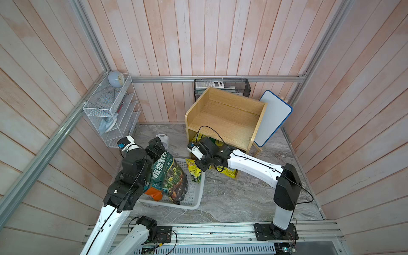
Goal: Take down the fertilizer bag from the shelf
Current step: Place the fertilizer bag in the storage box.
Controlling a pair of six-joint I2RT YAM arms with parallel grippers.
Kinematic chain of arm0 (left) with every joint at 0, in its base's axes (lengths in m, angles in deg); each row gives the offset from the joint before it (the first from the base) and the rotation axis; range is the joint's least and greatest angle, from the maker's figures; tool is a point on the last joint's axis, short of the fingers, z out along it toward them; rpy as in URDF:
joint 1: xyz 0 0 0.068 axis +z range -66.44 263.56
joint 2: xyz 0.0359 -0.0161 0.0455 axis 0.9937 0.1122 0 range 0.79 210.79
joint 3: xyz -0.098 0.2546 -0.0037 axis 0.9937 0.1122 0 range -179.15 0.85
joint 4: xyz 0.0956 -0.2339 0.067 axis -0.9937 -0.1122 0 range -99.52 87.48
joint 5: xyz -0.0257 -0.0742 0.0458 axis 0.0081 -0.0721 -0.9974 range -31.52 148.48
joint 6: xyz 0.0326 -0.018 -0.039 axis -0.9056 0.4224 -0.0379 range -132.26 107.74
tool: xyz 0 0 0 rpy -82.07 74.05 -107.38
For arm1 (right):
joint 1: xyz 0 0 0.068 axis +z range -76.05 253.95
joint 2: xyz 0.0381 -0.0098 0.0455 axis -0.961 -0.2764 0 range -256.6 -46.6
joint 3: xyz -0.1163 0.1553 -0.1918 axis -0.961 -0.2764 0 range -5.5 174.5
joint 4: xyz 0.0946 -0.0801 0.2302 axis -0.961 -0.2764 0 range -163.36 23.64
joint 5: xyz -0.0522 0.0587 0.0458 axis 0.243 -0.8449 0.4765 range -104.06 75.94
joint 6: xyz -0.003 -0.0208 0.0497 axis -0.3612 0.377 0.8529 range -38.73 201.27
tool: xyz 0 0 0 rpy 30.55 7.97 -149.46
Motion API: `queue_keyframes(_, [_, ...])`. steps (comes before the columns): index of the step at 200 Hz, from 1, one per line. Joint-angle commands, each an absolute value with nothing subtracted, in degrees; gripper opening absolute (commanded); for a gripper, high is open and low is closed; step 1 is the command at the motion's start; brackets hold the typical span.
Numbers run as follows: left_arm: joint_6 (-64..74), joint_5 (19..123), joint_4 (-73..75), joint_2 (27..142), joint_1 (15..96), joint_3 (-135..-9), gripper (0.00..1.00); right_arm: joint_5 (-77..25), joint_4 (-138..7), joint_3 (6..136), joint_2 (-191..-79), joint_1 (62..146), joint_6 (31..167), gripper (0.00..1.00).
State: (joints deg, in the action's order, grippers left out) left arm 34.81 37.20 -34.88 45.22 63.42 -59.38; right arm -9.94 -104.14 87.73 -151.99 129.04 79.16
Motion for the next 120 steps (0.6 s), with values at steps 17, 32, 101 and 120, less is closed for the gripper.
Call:
queue_keyframes(17, [34.9,37.4,-33.4,45.6,63.9,-59.1,1.0,-4.4,-106.7,87.5,-144.4,131.2,71.0,0.61])
queue_keyframes(32, [34.7,37.4,-33.4,45.5,63.9,-59.0,1.0,-2.4,-108.7,89.0,-143.6,131.2,68.8,0.63])
queue_keyframes(101, [32.2,35.4,-35.2,45.3,64.2,-57.9,1.0,21.6,-115.9,98.6,-153.8,134.4,51.3,0.64])
queue_keyframes(120, [31.2,34.8,-36.5,45.3,64.5,-57.9,1.0,24.1,-116.7,102.1,-157.3,134.8,47.3,0.64])
